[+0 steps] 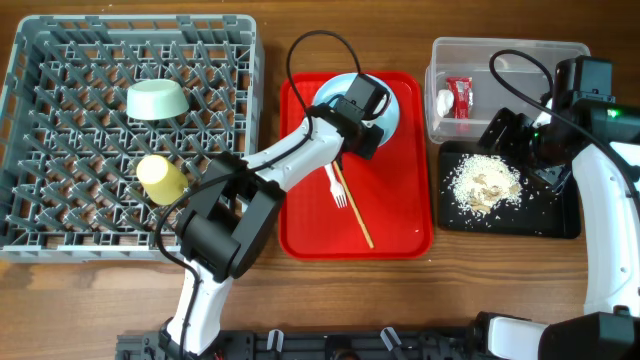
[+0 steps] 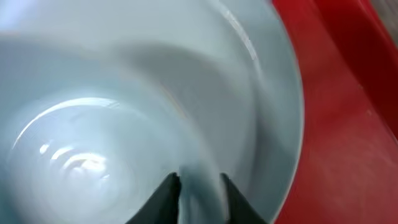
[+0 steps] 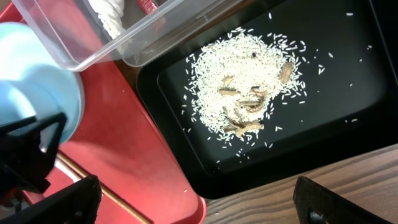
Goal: Sort waste into correct bins and load items into the dishwasher rack
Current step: 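Reach the left gripper to the light-blue bowl and grasp its rim, then carry the light-blue bowl into the dish rack and release it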
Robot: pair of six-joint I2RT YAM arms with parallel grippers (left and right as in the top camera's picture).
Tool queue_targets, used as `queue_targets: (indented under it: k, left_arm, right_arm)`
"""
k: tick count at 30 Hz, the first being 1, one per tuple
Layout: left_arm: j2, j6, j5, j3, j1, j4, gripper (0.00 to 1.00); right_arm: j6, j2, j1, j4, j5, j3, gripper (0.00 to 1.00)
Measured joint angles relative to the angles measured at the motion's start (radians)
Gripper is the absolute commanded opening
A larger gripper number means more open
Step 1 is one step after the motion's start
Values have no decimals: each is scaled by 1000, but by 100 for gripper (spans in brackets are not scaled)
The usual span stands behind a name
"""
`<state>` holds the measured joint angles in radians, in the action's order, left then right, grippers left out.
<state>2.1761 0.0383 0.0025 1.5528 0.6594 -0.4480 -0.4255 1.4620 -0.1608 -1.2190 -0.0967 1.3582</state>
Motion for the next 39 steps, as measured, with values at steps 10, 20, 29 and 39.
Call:
queue_targets:
  k: [10,20,29,39]
  left_arm:
    - [-10,-6,-73,1,0,33,4]
    - [-206,12,58,0,-63,-5,4]
    - [-354,59,495,0,-421,-23,4]
    - [-260,161,966,0,-771,-14,4]
  right_arm:
    - [0,0,0,-1,0,0,100]
    - [0,0,0,-1,0,0,100]
    - [12,0,0,-2,0,0,100]
    - [23,0,0,-2,0,0,100]
